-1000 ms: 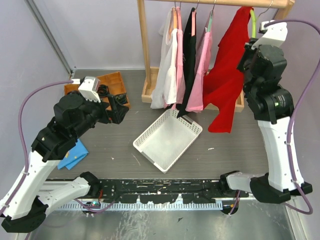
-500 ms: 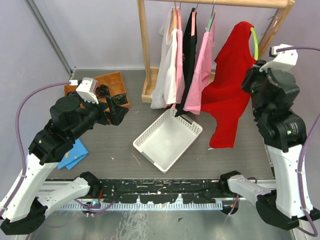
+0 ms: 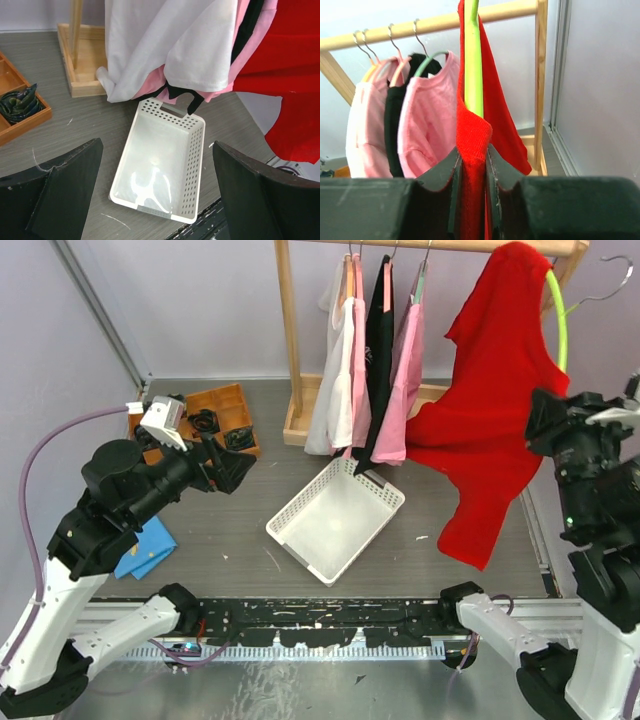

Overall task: Remove the t-shirt from the hanger
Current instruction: Pick up the hanger from the clothesline.

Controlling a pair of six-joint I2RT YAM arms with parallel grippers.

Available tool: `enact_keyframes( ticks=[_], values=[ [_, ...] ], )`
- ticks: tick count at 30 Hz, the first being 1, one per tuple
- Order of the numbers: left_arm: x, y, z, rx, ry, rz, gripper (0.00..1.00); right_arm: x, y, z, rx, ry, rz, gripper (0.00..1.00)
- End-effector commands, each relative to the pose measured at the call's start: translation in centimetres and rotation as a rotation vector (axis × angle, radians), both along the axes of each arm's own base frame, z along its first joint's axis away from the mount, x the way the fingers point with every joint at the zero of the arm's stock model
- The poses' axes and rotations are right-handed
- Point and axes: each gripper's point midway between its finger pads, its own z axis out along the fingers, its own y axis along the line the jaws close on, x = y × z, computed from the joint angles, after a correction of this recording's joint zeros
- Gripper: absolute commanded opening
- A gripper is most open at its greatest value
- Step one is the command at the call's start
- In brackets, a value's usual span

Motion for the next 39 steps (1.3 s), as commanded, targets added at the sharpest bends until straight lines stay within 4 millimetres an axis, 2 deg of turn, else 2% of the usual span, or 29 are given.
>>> enact_keyframes(
  ticks=[1, 11, 14, 17, 21, 29, 33, 39],
  values=[
    [-0.8, -0.6, 1.9, -0.067, -0.044, -0.045, 0.98, -5.6, -1.0, 7.8, 0.042, -0.300, 0.026, 0.00],
    [-2.1, -1.9, 4.6, -0.131, -0.098, -0.145, 0.98, -11.2, -1.4, 12.4, 0.013, -0.498, 0.041, 0.01],
    [-2.6, -2.1, 5.4, -0.146, -0.118, -0.171, 0.98, -11.4, -0.8, 12.6, -0.013, -0.489, 0.056, 0.01],
    [-3.0, -2.6, 6.0, -0.165, -0.140, -0.211, 0.98, -11.0, 0.0, 11.6, -0.038, -0.455, 0.087, 0.01],
    [-3.5, -3.6, 7.2, -0.191, -0.177, -0.276, 0.98, -10.3, 1.1, 9.1, -0.046, -0.411, 0.143, 0.01],
    [-3.0, -5.4, 9.7, -0.210, -0.227, -0.347, 0.98, -8.9, 3.2, 4.4, -0.066, -0.302, 0.255, 0.01],
    [-2.1, -6.5, 9.9, -0.211, -0.224, -0.357, 0.98, -8.7, 4.3, 2.3, -0.071, -0.263, 0.311, 0.00],
    [-1.6, -9.7, 8.2, -0.160, -0.201, -0.374, 0.98, -8.4, 6.1, -0.2, -0.117, -0.236, 0.410, 0.01]
  ],
)
